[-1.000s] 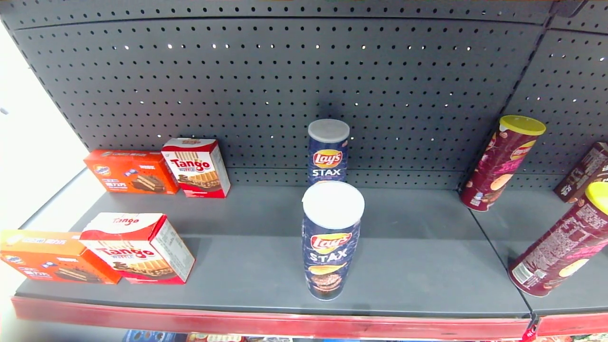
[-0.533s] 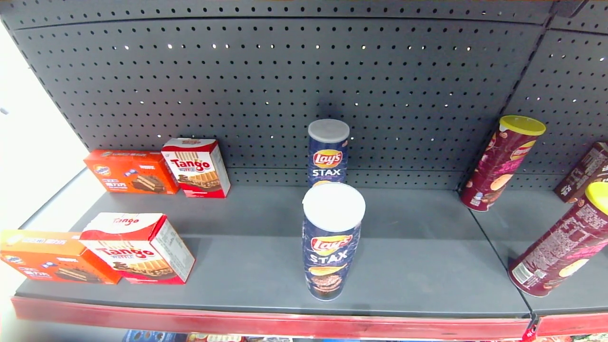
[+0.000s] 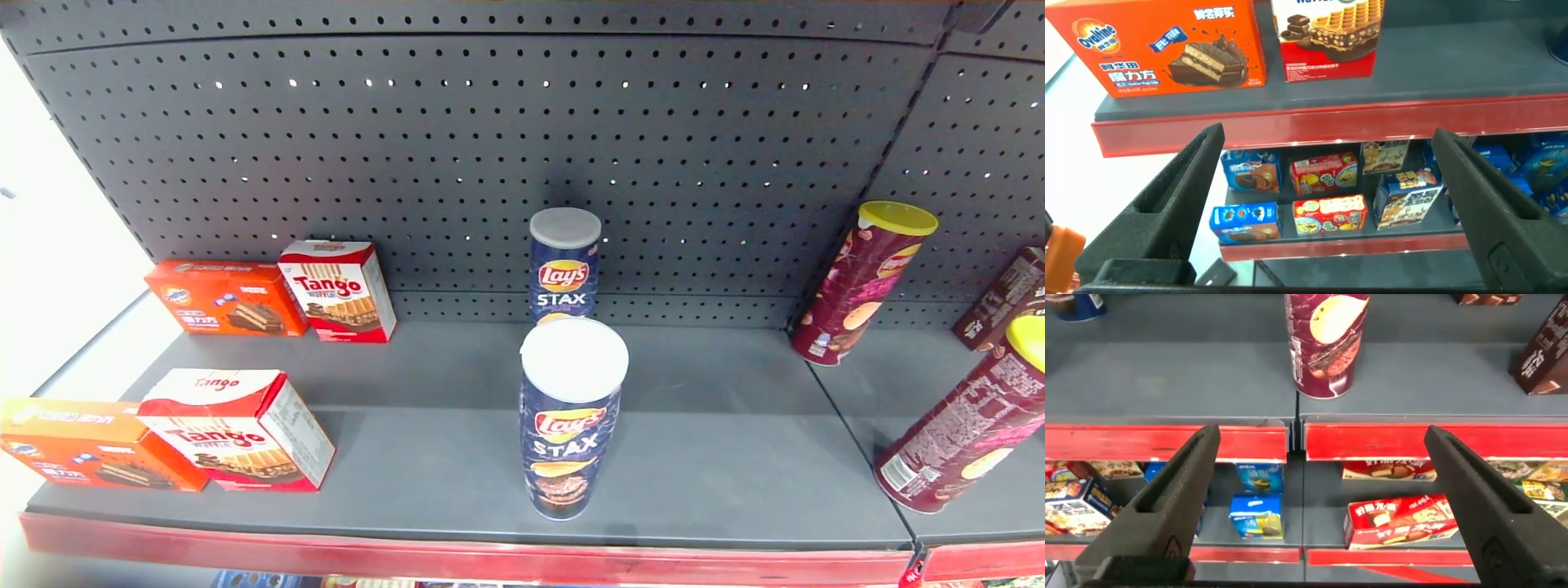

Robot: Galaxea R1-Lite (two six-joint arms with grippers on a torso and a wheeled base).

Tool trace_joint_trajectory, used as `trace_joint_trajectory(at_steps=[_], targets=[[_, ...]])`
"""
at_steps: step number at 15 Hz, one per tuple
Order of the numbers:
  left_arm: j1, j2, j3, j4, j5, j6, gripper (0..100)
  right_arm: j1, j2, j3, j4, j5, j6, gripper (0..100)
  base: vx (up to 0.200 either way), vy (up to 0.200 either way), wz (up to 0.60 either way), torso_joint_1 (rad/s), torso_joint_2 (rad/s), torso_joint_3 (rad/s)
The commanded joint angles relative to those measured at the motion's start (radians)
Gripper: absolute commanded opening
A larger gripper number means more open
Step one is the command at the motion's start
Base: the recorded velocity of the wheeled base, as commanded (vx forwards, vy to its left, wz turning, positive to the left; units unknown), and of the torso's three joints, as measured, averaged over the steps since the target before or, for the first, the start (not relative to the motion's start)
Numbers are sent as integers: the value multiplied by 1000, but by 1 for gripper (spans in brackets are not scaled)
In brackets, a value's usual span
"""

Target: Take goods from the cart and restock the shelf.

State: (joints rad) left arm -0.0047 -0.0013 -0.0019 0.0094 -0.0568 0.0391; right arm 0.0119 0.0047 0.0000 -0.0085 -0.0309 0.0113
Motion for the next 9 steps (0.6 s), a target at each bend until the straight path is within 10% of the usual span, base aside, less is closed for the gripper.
trace_joint_trajectory(at_steps=[1, 9], targets=[[0, 1, 0, 0, 2, -1, 100, 0, 3, 0, -1, 0, -1, 100, 0, 0, 0, 0, 0, 0], [0, 1, 0, 0, 0, 4, 100, 0, 5, 0, 1, 0, -1, 100, 0, 0, 0, 0, 0, 0]])
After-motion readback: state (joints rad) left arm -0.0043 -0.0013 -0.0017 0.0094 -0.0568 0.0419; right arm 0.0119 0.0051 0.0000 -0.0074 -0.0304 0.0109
